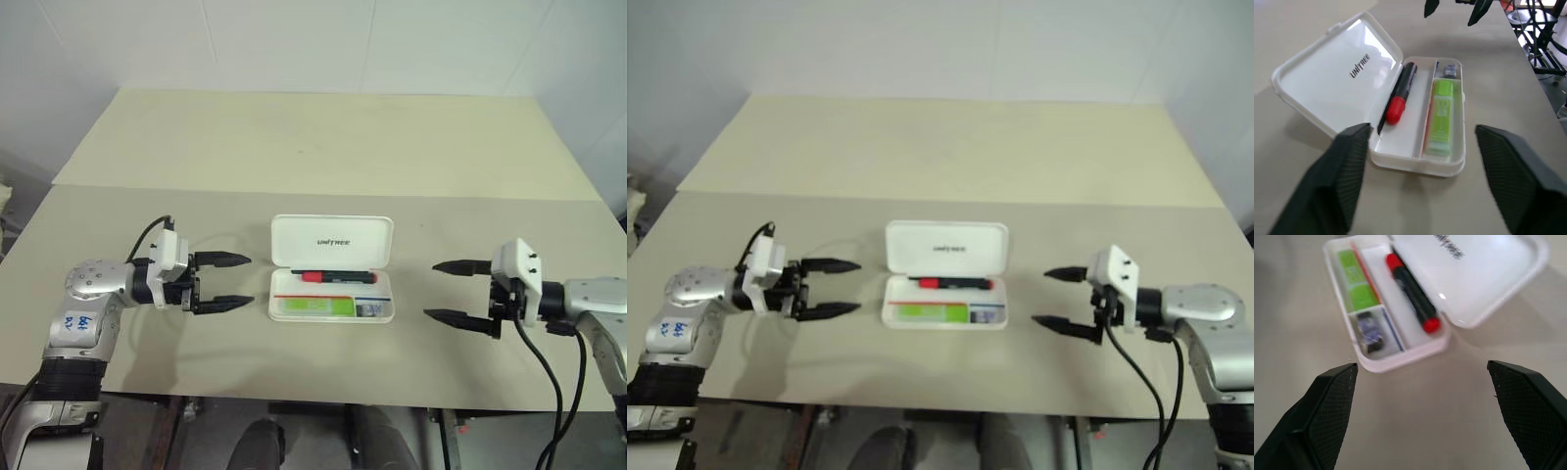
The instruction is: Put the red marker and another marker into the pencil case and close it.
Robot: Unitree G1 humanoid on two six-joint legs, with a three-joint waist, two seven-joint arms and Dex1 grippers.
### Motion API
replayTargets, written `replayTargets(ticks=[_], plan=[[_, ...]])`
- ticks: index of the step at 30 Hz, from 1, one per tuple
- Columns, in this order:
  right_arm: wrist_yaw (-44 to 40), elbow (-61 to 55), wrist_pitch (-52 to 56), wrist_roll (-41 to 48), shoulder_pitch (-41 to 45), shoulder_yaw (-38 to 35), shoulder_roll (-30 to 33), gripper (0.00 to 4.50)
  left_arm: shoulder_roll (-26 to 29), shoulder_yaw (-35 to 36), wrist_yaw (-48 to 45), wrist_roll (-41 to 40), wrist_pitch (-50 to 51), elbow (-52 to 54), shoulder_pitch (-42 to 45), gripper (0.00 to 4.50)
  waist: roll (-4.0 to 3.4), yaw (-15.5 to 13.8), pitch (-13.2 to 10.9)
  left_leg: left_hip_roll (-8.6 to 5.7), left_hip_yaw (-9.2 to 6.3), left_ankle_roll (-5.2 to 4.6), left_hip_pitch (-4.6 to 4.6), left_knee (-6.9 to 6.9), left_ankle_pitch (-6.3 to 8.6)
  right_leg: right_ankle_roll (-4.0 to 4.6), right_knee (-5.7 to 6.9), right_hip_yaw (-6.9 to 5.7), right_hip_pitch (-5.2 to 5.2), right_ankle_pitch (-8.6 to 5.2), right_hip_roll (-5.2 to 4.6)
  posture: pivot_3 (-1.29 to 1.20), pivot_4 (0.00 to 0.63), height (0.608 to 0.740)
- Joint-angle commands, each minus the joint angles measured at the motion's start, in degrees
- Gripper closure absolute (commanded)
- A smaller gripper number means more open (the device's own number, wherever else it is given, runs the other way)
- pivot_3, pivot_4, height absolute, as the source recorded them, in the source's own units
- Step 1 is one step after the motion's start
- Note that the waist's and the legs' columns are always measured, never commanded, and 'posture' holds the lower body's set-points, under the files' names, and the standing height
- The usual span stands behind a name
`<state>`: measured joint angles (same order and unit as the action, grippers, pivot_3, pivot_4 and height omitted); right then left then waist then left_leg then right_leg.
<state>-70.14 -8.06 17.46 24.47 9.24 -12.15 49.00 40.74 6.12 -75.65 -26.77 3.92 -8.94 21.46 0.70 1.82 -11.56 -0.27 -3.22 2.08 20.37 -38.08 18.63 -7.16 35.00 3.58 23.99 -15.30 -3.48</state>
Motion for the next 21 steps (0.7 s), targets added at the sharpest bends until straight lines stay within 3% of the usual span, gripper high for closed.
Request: replayTargets(ticks=[1, 7, 16, 21], plan=[[0.67, -1.02, -0.55, 1.87, -0.88, -4.03, 1.49, 0.0, 0.26, 2.56, 0.79, -0.35, -1.95, -1.39, 0.55, 2.31, 0.01, -0.09, -0.01, 0.01, 0.0, -0.01, -0.02, 0.0, -0.01, 0.0, 0.03, 0.0, 0.0, 0.0, 0.03, 0.0, 0.15, 0.74], [1.99, -1.76, -0.74, 1.77, -1.71, -4.52, 1.49, 0.0, -0.48, 3.12, 2.2, -0.38, -2.45, -2.2, 0.99, 4.39, 0.02, -0.25, -0.01, 0.0, -0.02, -0.02, -0.02, -0.02, -0.02, 0.01, 0.05, -0.01, -0.02, -0.01, -0.01, 0.0, 0.15, 0.74], [4.05, -3.8, -0.02, 2.75, -1.73, -4.22, 1.28, 0.0, -3.52, 6.61, 12.09, -1.22, 0.47, -2.08, 1.36, 4.48, 0.02, -0.31, -0.01, 0.0, -0.05, -0.02, 0.0, -0.01, -0.02, 0.0, 0.01, -0.02, -0.02, 0.0, -0.02, 0.0, 0.15, 0.74], [5.34, -5.26, 1.05, 4.01, -1.39, -4.8, 1.56, 0.0, -5.96, 8.97, 23.36, -2.24, 8.64, -4.08, 5.67, 4.48, 0.07, -0.42, -0.04, -0.01, -0.07, -0.02, 0.01, -0.03, -0.02, -0.02, 0.02, -0.03, -0.02, 0.01, -0.02, 0.0, 0.15, 0.74]])
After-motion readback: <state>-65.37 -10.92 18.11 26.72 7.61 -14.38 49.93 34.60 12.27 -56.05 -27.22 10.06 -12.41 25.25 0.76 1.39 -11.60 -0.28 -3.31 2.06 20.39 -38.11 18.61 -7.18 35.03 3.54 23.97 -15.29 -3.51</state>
